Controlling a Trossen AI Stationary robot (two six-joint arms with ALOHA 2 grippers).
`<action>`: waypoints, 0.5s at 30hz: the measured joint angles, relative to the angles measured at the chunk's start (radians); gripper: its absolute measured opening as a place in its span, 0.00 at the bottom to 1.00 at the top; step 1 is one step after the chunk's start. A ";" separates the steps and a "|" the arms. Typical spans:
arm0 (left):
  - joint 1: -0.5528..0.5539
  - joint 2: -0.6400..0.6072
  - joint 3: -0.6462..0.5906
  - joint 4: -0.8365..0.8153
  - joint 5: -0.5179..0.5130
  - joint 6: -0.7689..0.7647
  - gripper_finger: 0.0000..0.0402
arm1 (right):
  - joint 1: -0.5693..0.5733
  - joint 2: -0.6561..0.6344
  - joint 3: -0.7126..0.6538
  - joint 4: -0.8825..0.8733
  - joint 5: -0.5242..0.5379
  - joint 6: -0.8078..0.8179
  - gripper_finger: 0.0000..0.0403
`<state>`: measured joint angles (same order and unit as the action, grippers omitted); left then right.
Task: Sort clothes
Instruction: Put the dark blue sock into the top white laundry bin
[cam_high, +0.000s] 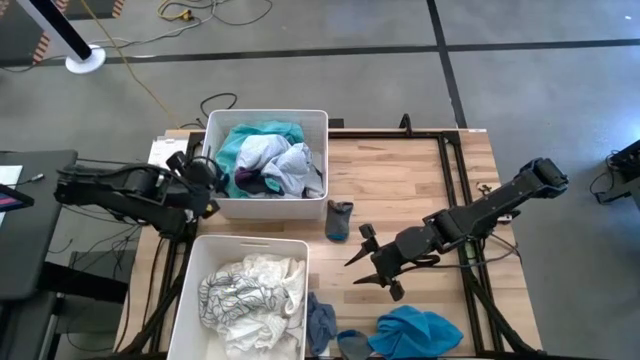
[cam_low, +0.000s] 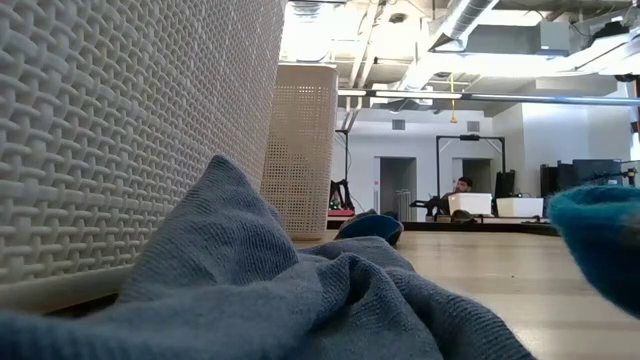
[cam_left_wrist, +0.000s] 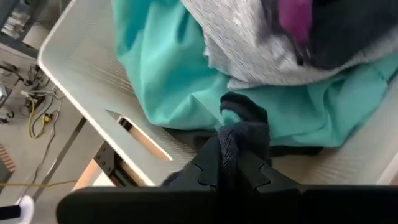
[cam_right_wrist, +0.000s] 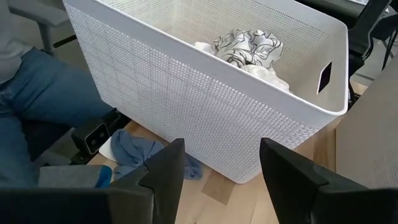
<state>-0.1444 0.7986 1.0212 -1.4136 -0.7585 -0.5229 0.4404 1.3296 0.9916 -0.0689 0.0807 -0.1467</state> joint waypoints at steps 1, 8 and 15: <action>0.000 0.000 -0.010 0.005 0.004 0.005 0.01 | 0.000 0.000 0.000 0.000 0.000 0.000 0.54; 0.000 0.015 -0.059 0.044 0.021 0.047 0.03 | 0.002 0.000 0.000 0.001 0.000 0.015 0.54; 0.000 0.032 -0.059 0.111 0.007 0.095 0.19 | 0.004 0.000 0.000 0.001 0.000 0.016 0.54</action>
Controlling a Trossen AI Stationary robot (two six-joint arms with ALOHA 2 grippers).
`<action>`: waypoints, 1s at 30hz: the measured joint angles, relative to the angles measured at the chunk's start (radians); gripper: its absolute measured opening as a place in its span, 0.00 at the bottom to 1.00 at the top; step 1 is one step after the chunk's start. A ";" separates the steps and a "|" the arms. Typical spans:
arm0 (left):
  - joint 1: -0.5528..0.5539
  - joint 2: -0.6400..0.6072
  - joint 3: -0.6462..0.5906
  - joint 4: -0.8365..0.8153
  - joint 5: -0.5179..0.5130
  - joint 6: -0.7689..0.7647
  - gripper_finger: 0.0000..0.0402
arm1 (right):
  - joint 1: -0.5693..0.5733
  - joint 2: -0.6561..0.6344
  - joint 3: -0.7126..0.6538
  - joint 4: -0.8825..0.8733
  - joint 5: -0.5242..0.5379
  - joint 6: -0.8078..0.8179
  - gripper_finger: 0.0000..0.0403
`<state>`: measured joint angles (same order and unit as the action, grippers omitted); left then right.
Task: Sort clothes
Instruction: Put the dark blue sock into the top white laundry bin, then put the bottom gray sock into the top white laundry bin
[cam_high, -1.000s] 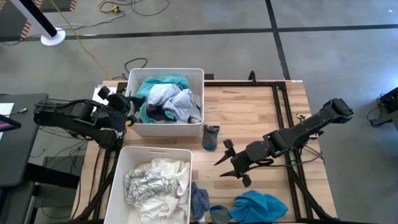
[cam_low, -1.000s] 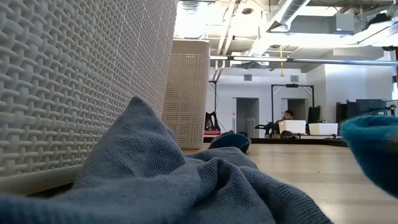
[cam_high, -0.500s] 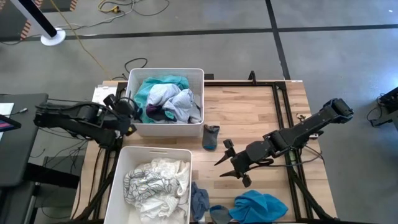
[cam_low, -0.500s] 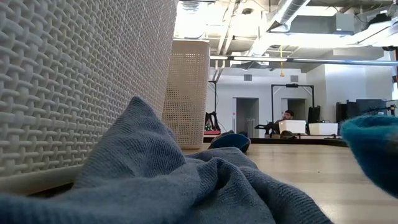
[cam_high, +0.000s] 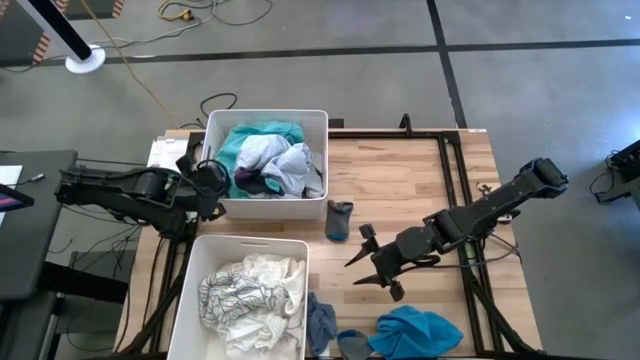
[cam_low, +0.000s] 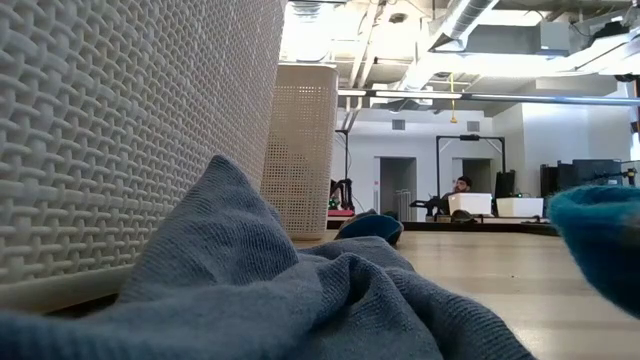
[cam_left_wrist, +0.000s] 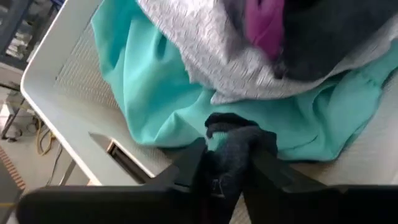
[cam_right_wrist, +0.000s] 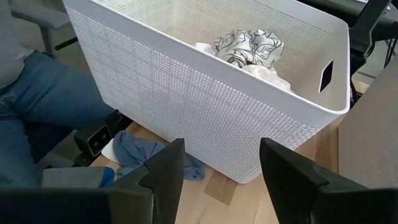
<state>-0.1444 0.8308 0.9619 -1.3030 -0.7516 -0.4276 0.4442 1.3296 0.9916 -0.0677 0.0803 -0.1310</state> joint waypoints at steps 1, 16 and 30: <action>0.000 0.000 0.001 0.013 0.000 0.009 0.22 | 0.000 0.000 0.000 0.000 0.000 0.000 0.54; -0.001 -0.001 0.165 0.004 0.144 0.022 0.44 | 0.000 0.000 0.000 -0.023 0.000 0.000 0.54; -0.073 0.002 0.214 0.347 0.280 0.188 0.44 | 0.001 0.000 0.000 -0.067 0.000 0.034 0.54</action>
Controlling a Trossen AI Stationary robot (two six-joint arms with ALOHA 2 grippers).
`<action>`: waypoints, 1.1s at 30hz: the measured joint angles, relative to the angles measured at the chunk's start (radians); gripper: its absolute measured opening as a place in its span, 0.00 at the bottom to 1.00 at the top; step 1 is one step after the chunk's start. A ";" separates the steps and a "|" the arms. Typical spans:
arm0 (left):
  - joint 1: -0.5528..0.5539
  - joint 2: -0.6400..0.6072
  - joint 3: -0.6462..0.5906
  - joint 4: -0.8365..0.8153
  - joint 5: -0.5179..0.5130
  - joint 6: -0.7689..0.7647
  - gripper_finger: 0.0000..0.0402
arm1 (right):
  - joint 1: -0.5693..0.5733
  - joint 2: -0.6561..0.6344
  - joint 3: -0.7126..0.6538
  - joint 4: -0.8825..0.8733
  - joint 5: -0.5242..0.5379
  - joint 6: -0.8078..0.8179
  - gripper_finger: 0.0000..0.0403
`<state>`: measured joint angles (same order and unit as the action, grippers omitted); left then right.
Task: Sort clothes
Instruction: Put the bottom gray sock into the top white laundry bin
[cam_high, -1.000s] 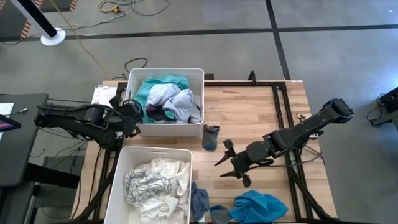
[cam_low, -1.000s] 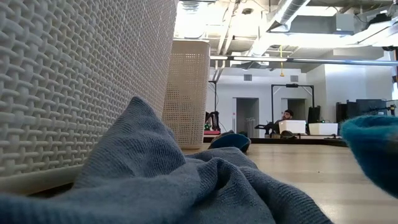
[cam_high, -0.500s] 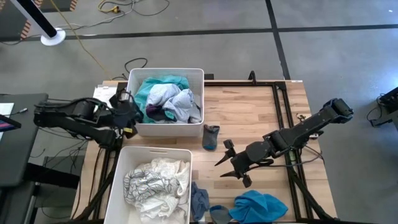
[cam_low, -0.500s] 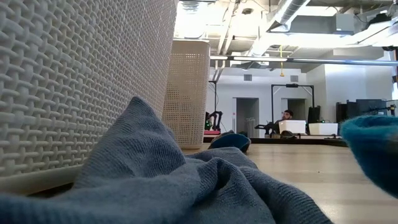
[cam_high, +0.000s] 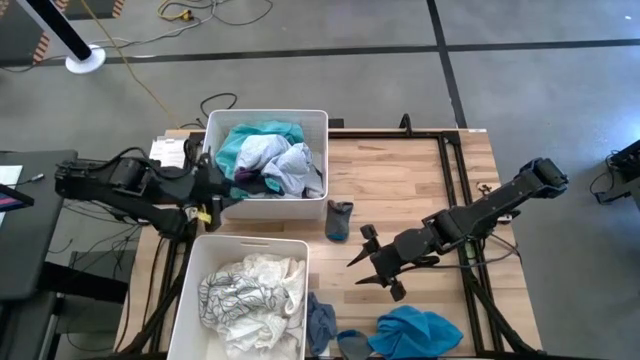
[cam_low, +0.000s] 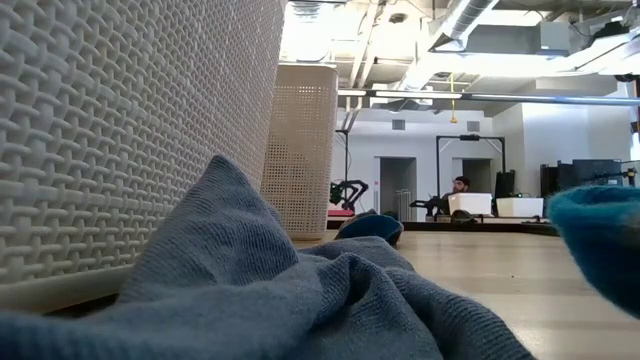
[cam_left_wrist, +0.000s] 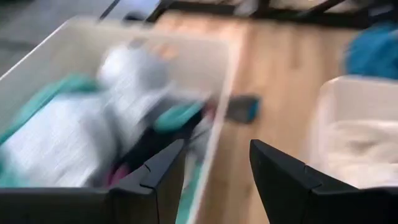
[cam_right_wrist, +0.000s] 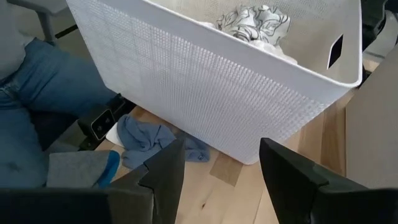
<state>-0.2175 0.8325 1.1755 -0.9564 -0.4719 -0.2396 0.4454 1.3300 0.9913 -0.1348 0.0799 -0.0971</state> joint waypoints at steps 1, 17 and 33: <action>-0.013 0.002 0.000 0.037 0.017 0.023 0.44 | 0.000 0.000 0.000 -0.003 0.000 0.007 0.54; -0.210 0.254 0.001 0.444 0.179 0.257 0.44 | 0.075 0.000 0.000 -0.033 -0.002 0.105 0.54; -0.287 0.524 0.001 0.798 0.210 0.472 0.44 | 0.143 0.197 0.000 -0.028 -0.012 0.252 0.54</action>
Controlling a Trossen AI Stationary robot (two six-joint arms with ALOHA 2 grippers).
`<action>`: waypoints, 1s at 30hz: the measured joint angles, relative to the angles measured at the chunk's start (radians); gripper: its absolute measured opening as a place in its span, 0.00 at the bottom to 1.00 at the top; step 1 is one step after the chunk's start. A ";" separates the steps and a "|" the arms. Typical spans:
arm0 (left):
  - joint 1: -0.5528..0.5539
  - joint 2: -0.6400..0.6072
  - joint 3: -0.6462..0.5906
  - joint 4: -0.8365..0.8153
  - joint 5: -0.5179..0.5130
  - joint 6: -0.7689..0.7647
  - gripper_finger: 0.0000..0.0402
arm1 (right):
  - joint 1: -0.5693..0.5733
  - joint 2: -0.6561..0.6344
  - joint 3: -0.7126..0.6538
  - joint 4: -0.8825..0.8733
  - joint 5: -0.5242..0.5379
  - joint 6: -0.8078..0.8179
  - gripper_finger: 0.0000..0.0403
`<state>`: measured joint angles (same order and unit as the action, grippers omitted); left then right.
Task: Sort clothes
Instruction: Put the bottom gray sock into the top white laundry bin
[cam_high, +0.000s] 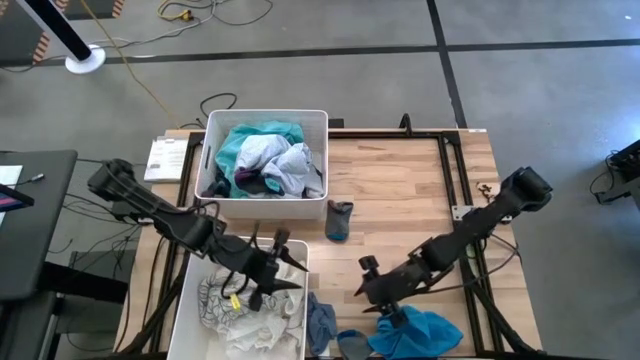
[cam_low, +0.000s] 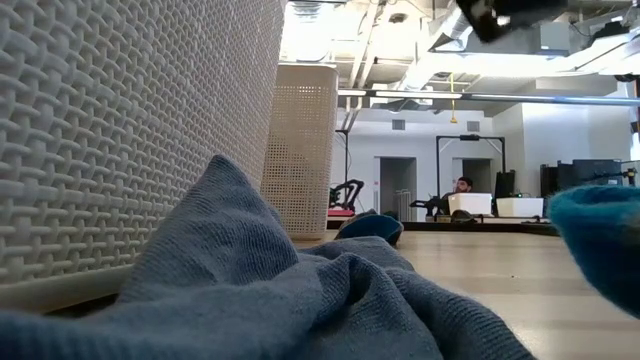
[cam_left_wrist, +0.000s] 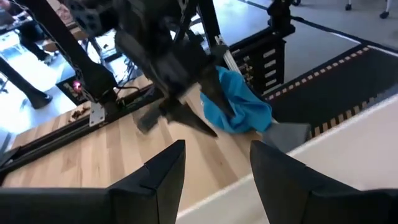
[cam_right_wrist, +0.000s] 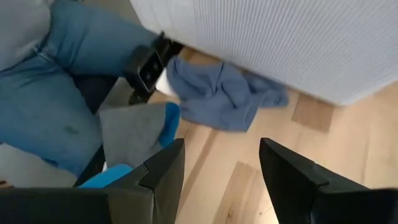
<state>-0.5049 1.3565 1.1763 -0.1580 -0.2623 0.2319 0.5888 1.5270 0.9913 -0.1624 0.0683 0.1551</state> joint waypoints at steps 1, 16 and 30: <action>0.000 0.007 0.000 0.016 0.000 0.001 0.44 | 0.000 0.015 0.000 0.003 -0.001 0.009 0.54; 0.010 0.101 0.003 0.229 0.102 0.022 0.44 | 0.007 0.209 0.000 0.199 -0.220 0.115 0.54; 0.011 0.101 0.003 0.300 0.176 0.015 0.44 | 0.013 0.346 0.000 0.415 -0.267 0.148 0.54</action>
<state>-0.4942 1.4576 1.1790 0.1417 -0.0868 0.2471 0.6018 1.8734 0.9916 0.2525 -0.1991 0.3034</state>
